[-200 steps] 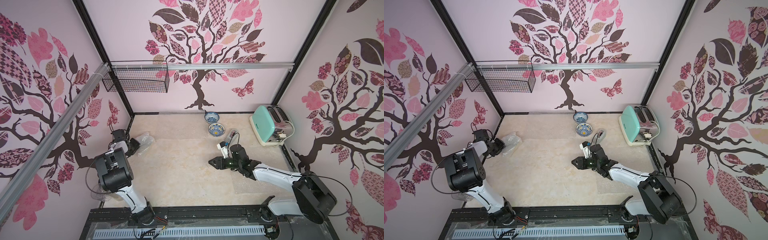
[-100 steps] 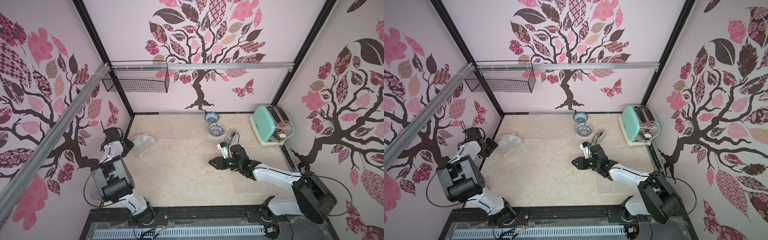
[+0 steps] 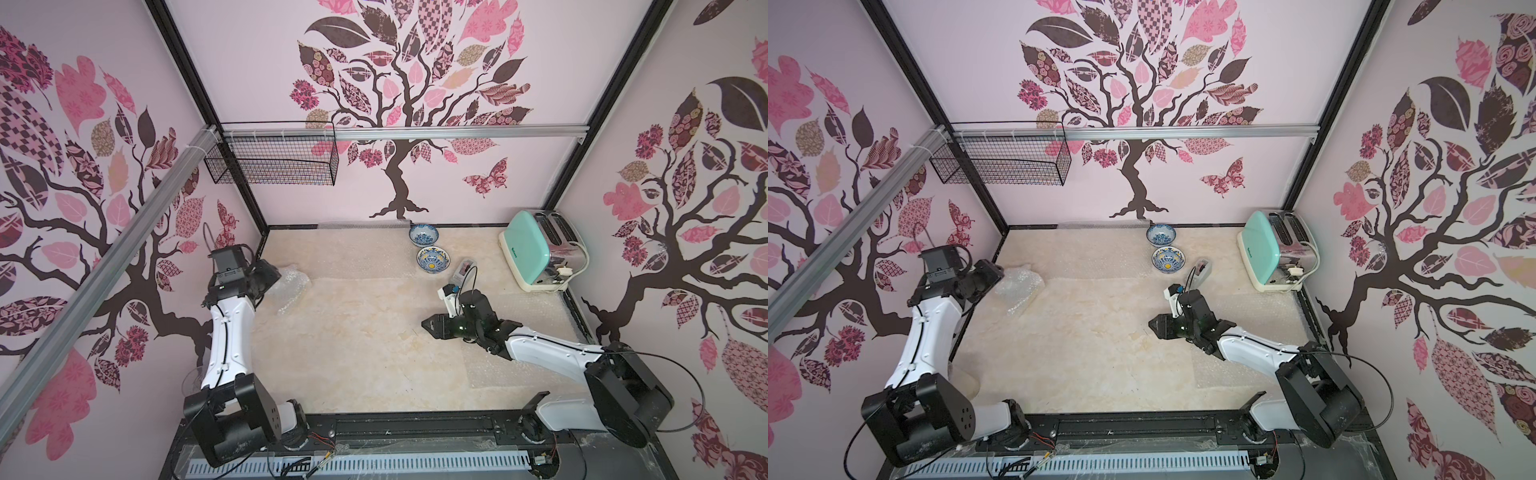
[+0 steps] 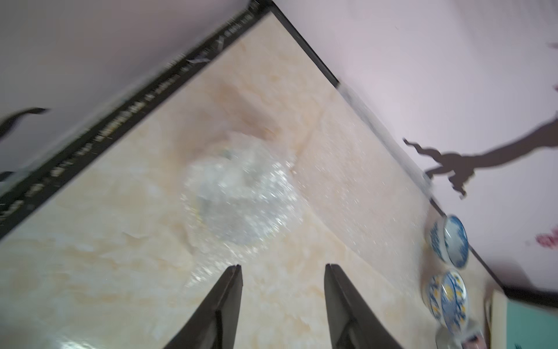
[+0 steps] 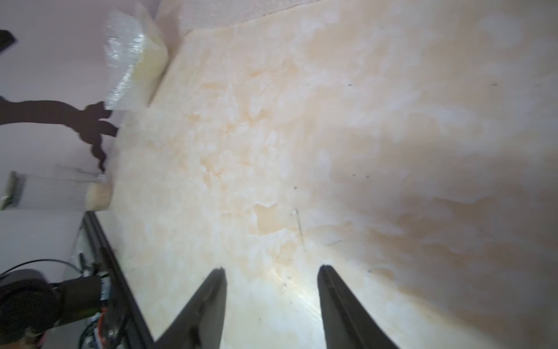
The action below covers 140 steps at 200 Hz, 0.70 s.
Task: Wrap bowls in bubble wrap
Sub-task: Place the bubble-wrapped bowl at the center of the board, then move the bubble wrap to the center of the board.
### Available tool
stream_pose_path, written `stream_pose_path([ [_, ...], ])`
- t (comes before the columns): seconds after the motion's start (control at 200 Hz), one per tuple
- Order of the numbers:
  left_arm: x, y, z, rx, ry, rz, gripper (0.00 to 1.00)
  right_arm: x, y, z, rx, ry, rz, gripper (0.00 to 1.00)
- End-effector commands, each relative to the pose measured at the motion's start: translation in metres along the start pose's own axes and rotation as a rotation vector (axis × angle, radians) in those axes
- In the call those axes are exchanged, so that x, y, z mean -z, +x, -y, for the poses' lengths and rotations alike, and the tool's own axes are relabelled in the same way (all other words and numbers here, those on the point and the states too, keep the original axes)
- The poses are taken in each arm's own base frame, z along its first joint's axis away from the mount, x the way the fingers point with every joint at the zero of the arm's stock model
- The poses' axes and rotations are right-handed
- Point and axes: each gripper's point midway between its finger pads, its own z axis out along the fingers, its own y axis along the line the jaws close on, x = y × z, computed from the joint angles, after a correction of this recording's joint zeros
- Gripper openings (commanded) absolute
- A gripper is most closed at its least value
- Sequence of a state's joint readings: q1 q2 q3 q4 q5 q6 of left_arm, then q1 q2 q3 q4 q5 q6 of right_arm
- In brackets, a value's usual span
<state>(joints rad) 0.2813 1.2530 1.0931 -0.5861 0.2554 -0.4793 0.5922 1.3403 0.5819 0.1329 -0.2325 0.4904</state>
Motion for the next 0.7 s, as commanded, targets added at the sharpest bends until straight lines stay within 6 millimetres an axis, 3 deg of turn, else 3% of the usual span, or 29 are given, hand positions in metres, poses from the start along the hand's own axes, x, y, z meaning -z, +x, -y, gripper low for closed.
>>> stream_pose_path([
  [0.0, 0.013, 0.04, 0.033, -0.11, 0.1, -0.092, 0.5, 0.015, -0.013, 0.051, 0.011, 0.309, 0.073, 0.57],
  [0.13, 0.021, 0.079, 0.055, -0.195, 0.17, -0.15, 0.5, 0.021, -0.002, 0.087, -0.004, 0.497, 0.055, 0.62],
  [0.22, 0.027, 0.092, 0.063, -0.236, 0.194, -0.172, 0.5, 0.028, 0.006, 0.11, -0.021, 0.605, 0.062, 0.64],
  [0.485, 0.036, 0.103, 0.068, -0.274, 0.235, -0.193, 0.5, 0.025, 0.032, 0.128, -0.026, 0.666, -0.04, 0.65],
  [0.565, 0.038, 0.103, 0.069, -0.28, 0.246, -0.182, 0.5, 0.017, 0.035, 0.124, -0.025, 0.659, -0.108, 0.6],
  [0.695, 0.042, 0.097, 0.062, -0.294, 0.198, -0.15, 0.5, 0.003, 0.045, 0.115, -0.044, 0.611, -0.157, 0.37],
])
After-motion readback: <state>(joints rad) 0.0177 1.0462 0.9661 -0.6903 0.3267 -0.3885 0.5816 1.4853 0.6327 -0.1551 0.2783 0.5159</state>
